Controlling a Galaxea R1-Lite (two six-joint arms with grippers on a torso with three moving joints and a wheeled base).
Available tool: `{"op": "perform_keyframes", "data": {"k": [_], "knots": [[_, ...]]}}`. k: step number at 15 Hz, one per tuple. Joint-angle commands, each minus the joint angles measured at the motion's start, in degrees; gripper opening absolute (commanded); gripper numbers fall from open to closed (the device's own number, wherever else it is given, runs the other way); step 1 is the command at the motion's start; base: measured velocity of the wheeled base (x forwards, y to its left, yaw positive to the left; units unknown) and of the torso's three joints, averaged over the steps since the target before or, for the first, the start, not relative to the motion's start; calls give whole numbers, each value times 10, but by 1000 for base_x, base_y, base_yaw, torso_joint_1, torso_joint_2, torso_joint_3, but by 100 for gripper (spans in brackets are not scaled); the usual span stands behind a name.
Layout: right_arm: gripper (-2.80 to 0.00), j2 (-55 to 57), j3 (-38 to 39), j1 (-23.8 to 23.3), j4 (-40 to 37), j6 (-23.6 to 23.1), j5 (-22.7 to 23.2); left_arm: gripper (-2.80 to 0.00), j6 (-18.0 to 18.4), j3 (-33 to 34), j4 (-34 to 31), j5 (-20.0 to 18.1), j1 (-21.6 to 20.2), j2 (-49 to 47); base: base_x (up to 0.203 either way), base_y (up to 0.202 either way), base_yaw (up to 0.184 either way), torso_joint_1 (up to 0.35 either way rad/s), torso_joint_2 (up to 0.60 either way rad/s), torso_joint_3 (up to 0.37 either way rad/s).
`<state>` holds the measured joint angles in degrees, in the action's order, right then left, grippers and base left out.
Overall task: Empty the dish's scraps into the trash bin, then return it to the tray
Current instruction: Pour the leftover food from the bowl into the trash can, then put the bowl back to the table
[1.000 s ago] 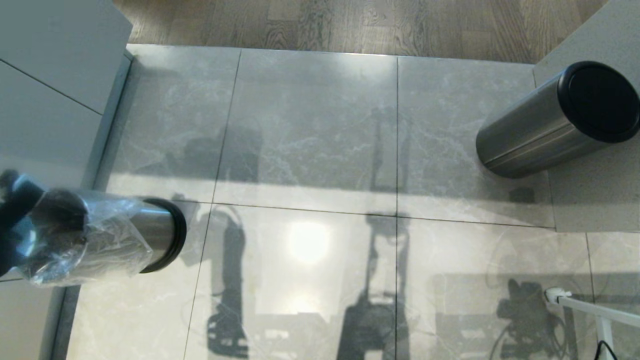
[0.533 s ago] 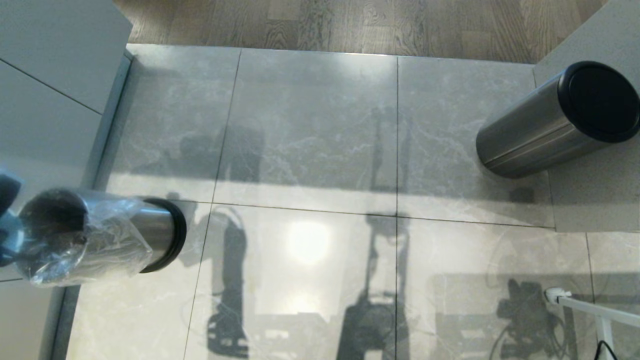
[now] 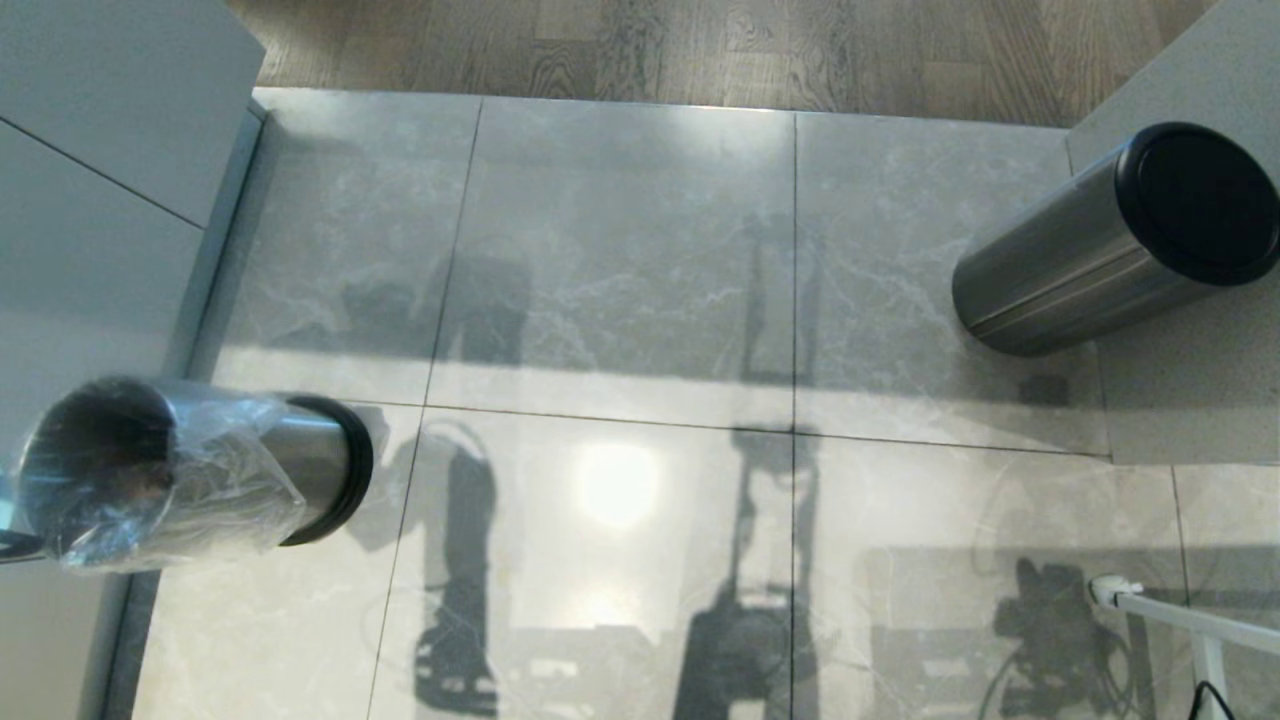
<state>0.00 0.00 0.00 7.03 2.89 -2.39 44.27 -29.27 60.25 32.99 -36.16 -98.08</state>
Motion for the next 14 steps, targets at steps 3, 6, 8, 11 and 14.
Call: {"op": "perform_keyframes", "data": {"k": [3,6,8,11,14], "knots": [[-280,0,0,0,1,0,-1,-280,-1,4,2,1,-27,27,0,0,0,0,0,0],[-280,0,0,0,0,0,0,-280,-31,6,-57,0,-32,49,0,0,0,0,0,0],[-280,0,0,0,0,0,0,-280,-54,4,-102,-1,-33,64,0,0,0,0,0,0],[-280,0,0,0,1,0,-1,-280,-72,5,-108,-63,-54,65,0,0,0,0,0,0],[-280,0,0,0,1,0,-1,-280,-91,6,-146,-81,-72,83,0,0,0,0,0,0]]}}
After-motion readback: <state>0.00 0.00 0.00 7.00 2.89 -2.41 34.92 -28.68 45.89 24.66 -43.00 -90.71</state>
